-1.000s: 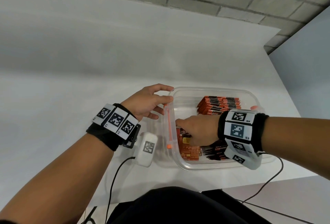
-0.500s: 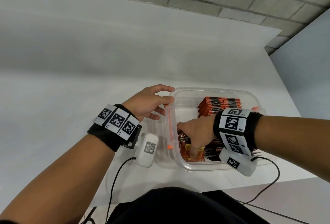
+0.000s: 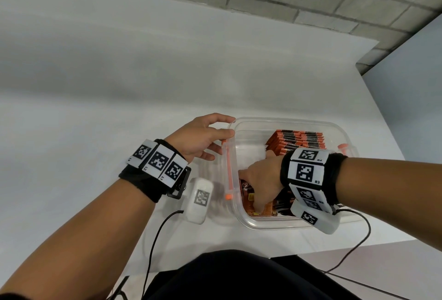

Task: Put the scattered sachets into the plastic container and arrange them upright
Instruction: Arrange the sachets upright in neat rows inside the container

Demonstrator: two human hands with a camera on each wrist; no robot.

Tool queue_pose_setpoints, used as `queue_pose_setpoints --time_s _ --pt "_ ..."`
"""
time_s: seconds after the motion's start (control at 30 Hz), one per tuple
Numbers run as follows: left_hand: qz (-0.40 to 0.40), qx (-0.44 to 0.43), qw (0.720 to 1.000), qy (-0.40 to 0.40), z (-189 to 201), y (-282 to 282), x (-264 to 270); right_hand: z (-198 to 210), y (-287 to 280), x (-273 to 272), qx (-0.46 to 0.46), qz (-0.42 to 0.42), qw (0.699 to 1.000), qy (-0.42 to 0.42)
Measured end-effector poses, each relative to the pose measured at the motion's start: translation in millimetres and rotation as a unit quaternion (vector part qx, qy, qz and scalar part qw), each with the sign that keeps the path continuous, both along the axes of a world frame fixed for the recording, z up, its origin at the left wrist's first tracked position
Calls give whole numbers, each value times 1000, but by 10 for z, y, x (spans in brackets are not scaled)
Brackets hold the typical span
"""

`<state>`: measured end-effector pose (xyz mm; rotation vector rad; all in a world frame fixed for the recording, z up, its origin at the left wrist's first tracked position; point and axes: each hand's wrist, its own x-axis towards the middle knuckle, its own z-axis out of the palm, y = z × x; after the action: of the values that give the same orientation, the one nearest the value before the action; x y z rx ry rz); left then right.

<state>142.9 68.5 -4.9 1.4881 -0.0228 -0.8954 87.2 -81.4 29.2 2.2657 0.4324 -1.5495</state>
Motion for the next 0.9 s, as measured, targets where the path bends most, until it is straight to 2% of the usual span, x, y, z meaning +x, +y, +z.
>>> queue_pose_setpoints --time_s 0.17,0.4,0.77,0.9 --pt "1 1 1000 -2 -4 0 -8 50 -28 14 6 -39 999 22" --pt "-1 -1 1000 -1 -8 0 3 22 -42 -30 -18 -5 1000 -5" --pt "0 -1 1000 3 -9 -1 0 -27 -87 39 33 -62 997 22" --pt "-5 -1 1000 2 -10 -18 2 -19 -78 32 40 -46 998 22"
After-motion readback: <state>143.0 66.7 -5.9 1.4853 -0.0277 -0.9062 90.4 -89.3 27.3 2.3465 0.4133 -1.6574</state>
